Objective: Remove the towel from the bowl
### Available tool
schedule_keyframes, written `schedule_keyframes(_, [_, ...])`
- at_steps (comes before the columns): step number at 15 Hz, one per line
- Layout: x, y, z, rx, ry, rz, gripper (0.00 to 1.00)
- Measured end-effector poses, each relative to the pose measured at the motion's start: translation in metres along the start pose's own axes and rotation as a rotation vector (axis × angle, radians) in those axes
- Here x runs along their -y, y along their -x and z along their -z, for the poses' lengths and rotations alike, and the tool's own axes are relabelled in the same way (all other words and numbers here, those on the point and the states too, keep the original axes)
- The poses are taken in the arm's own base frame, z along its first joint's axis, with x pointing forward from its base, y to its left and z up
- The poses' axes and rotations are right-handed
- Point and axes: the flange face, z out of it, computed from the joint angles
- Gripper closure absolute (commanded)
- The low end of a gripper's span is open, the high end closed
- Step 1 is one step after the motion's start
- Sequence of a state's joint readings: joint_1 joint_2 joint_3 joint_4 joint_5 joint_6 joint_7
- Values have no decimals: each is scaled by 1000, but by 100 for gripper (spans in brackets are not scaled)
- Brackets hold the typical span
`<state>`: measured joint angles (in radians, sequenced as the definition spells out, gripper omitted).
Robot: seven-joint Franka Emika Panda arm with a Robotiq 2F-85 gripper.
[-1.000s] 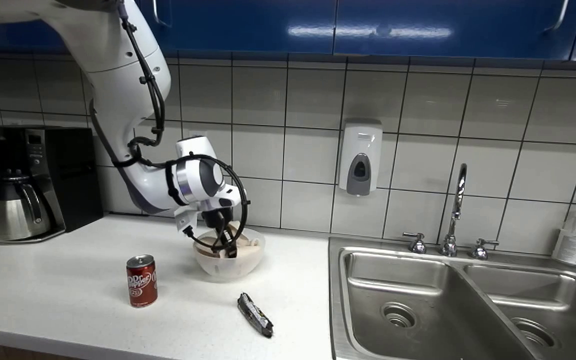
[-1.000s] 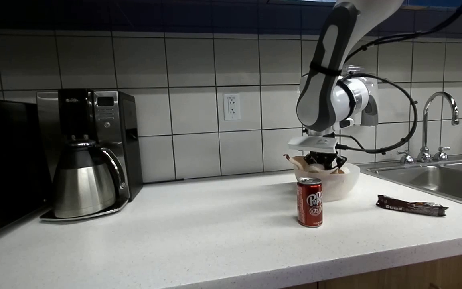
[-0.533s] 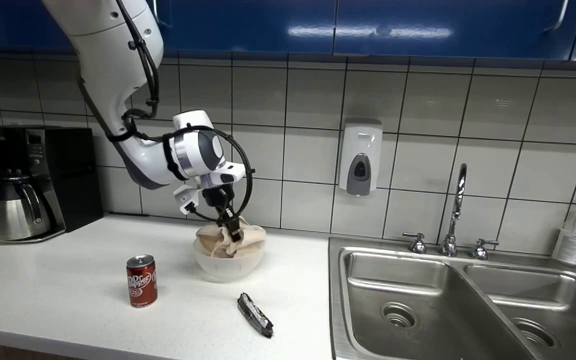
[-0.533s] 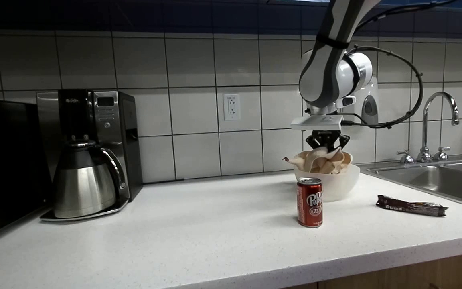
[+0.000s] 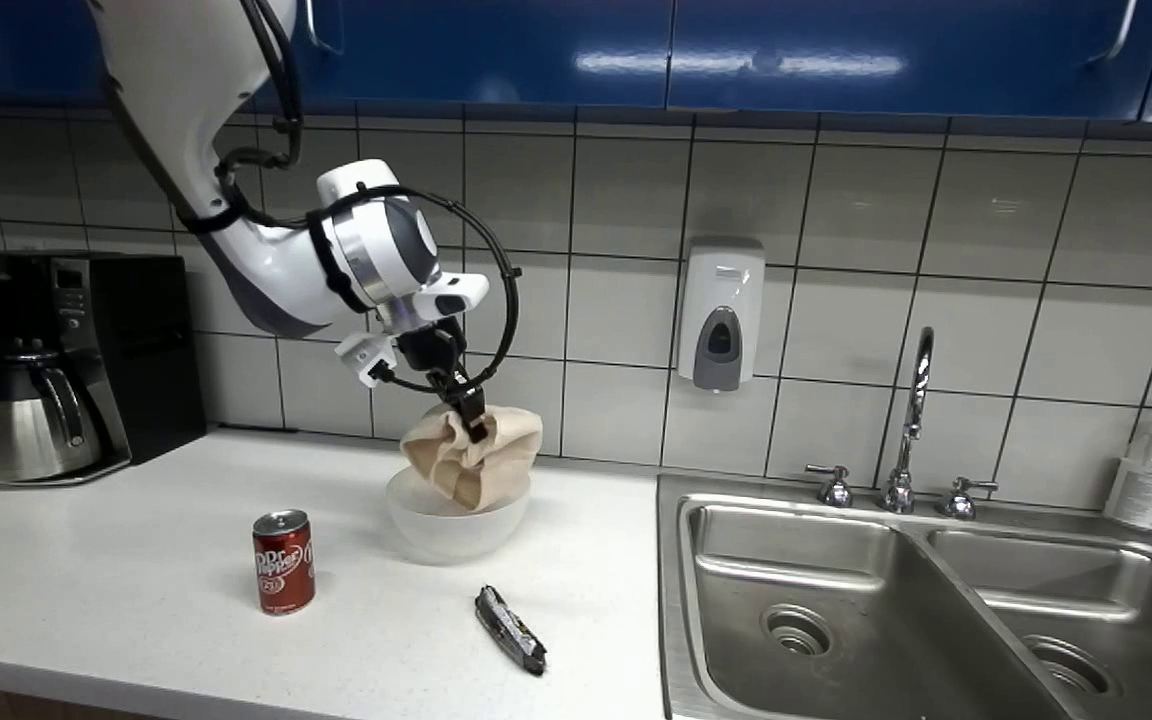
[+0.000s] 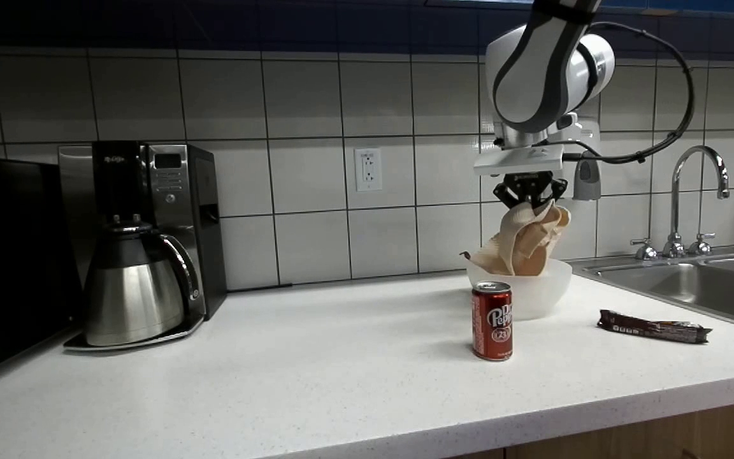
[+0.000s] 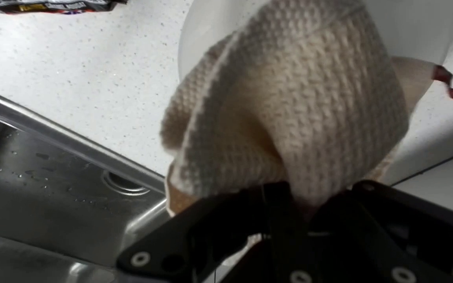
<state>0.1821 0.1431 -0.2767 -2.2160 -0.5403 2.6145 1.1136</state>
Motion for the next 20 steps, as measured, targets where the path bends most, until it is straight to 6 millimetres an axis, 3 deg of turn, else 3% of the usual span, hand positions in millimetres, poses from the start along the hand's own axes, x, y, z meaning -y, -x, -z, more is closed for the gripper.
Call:
schedule_keyframes(7, [-22,14,75,-31,-15,21,98])
schedule_keyframes(11, [-44,10,110,-67,-18,-7,98])
schedule_keyframes(15, [-81,8,128,-69,-8,-10,98])
schedule_keyframes(20, [-122,24,132,46,-4,30,98])
